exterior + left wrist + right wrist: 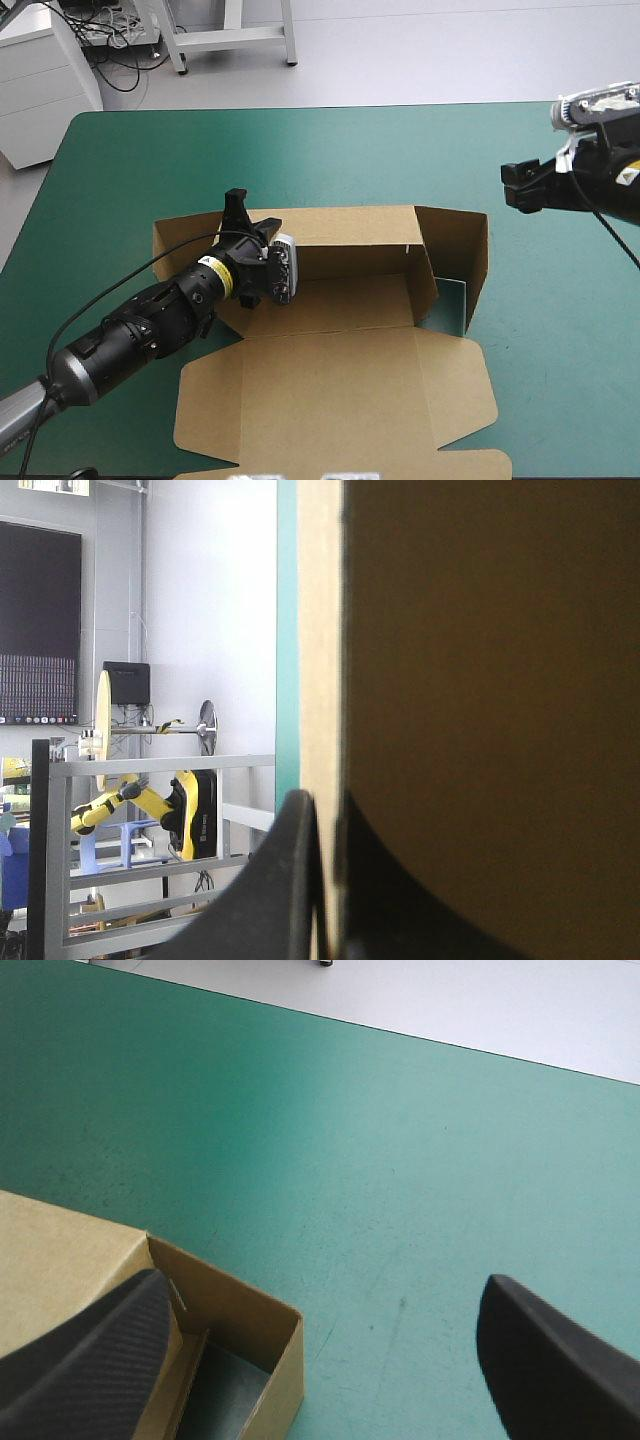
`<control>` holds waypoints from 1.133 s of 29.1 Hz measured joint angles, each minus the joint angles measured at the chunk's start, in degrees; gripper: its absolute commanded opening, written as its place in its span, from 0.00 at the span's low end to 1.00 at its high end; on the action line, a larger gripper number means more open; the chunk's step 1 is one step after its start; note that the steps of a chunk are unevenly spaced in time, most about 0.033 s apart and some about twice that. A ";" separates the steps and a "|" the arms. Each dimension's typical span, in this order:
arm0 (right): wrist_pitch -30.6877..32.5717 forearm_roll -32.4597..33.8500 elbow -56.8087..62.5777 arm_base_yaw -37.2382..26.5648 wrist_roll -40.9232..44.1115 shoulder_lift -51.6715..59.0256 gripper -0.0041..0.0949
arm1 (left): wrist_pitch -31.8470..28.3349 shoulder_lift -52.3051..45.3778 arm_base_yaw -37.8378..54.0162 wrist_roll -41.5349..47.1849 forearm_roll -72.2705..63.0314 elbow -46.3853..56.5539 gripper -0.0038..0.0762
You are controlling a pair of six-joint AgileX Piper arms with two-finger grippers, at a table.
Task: Fold the box
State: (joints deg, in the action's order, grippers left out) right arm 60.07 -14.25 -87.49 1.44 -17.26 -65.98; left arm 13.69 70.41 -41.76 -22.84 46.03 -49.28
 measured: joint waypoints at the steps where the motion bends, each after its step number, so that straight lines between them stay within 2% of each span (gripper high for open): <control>1: 0.12 -0.25 -1.05 0.00 -0.02 -1.71 0.86 | -0.04 0.00 0.00 0.00 0.00 0.00 0.01; 10: 3.71 -2.48 -10.69 0.00 1.08 -21.29 0.86 | -0.06 -0.18 0.00 0.21 0.22 0.06 0.01; 16: 6.30 -2.68 -16.01 0.00 2.45 -29.32 0.86 | -0.11 -0.18 0.00 0.21 0.22 0.06 0.01; 22: 10.68 -2.68 -17.12 0.00 2.47 -33.23 0.86 | -0.02 -0.18 0.00 0.21 0.22 0.06 0.01; 27: 11.08 -2.70 -16.94 0.00 2.47 -33.74 0.85 | -0.02 0.80 0.05 0.21 0.52 0.01 0.01; 33: 11.07 -3.04 -12.19 0.17 2.36 -33.69 0.79 | -0.07 1.83 0.11 0.21 1.33 -0.22 0.01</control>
State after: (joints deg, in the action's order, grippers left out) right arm 71.14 -17.29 -99.68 1.62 -14.90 -99.67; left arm 13.62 72.24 -41.65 -22.63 47.36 -49.51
